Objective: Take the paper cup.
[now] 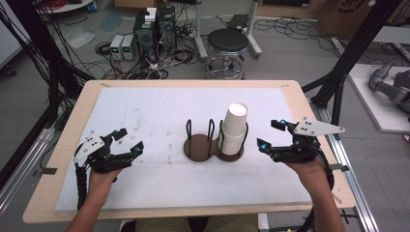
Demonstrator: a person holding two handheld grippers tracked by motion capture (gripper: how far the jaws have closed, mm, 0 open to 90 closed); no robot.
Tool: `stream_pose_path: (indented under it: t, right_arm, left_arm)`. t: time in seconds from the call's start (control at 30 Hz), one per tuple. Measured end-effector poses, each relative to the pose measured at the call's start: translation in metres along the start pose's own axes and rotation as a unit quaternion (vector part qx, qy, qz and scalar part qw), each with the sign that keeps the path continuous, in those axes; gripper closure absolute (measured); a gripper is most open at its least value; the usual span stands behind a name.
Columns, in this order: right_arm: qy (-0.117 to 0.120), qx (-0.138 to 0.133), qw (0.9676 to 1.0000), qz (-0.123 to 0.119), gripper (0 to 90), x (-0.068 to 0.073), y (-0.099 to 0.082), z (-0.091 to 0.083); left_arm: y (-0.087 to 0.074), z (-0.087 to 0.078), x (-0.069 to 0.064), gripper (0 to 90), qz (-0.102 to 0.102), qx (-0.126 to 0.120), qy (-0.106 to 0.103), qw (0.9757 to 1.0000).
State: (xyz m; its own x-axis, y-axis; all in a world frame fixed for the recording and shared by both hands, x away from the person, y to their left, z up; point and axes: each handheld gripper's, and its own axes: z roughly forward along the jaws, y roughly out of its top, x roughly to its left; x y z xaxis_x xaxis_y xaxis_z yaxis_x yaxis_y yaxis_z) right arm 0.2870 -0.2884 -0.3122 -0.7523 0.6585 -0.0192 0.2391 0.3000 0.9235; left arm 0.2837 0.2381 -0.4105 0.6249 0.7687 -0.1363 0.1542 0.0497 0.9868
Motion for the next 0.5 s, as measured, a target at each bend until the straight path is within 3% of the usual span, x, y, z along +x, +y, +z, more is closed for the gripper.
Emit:
stream_pose_path:
  t: [0.2, 0.5]
  right_arm:
    - [0.015, 0.015, 0.9997, -0.015, 19.0, -0.003, 0.023, 0.019]
    - [0.028, 0.035, 0.9988, -0.02, 19.0, -0.009, 0.042, 0.046]
  left_arm:
    - [0.0, 0.001, -0.001, 15.0, 0.002, 0.001, -0.007, 1.0]
    - [-0.001, 0.002, -0.002, 15.0, 0.003, 0.002, -0.013, 0.9999]
